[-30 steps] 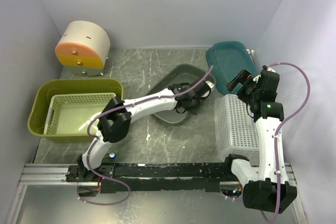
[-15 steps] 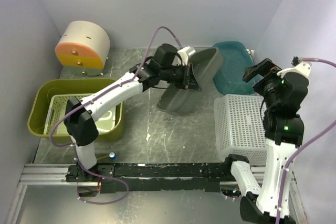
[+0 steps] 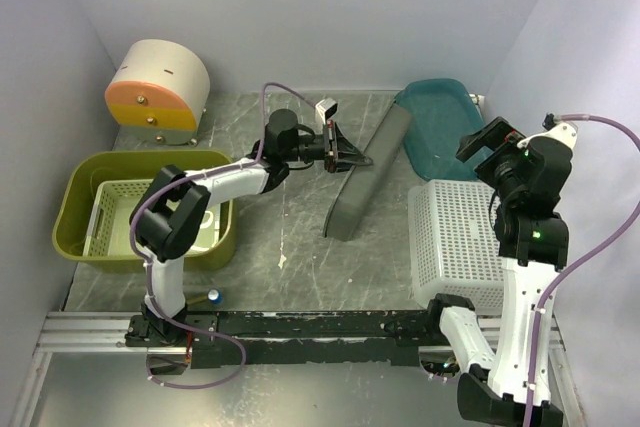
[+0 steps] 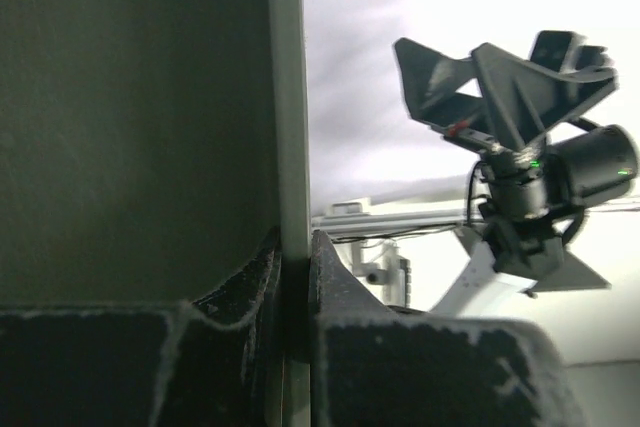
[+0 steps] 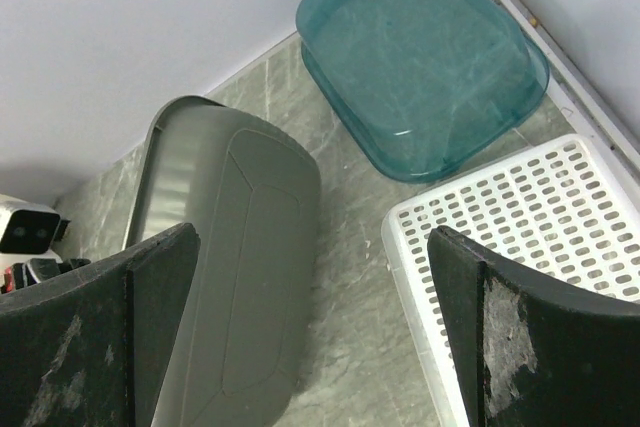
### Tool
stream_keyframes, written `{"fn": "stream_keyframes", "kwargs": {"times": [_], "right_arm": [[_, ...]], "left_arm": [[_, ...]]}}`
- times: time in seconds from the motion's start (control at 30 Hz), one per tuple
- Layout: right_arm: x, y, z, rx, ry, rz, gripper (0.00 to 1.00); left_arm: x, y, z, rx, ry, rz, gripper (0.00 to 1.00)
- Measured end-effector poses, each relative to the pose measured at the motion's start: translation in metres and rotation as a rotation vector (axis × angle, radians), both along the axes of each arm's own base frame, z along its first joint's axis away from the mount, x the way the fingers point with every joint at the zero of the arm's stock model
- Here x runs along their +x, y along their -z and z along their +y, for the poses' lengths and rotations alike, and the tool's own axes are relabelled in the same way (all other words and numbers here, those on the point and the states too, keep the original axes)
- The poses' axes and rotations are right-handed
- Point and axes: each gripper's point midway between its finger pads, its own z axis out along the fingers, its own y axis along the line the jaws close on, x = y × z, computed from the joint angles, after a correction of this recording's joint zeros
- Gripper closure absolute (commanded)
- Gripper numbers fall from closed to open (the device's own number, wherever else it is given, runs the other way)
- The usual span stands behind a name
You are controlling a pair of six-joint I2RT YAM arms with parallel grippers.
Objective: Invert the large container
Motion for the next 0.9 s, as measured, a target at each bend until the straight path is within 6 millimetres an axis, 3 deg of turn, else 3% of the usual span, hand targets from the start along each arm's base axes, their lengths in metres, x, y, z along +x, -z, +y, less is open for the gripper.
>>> {"fn": "stream_keyframes", "kwargs": {"times": [0.13,0.2,0.37,0.5,0.63,0.9], "right_arm": [[-0.003,-0.003,0.0,-0.002,0.001,-0.011,0.0],[-0.004,-0.003,0.0,-0.004,0.001,-0.014,0.0],[-0.005,-0.003,0.0,-0.009,0.003,-0.017,0.0],[-0.005,0.004,-0.001,-0.009,0.005,-0.001,0.0],[-0.004,0.009,-0.001,-0.007,0.006,0.013,0.0],[0.0,0.02,0.002,-0.002,-0.02,0.04,0.0]], "left_arm": [[0.007,-0.003,0.01,-0.105,0.004,0.057,0.93],[0.016,-0.001,0.02,-0.132,-0.018,0.081,0.88],[0.051,0.009,0.053,-0.121,-0.108,0.086,0.48],[0.076,0.04,0.072,0.005,-0.181,0.076,0.3],[0.099,0.067,0.085,0.176,-0.243,0.044,0.26],[0.117,0.103,0.11,0.474,-0.312,-0.041,0.24]]}}
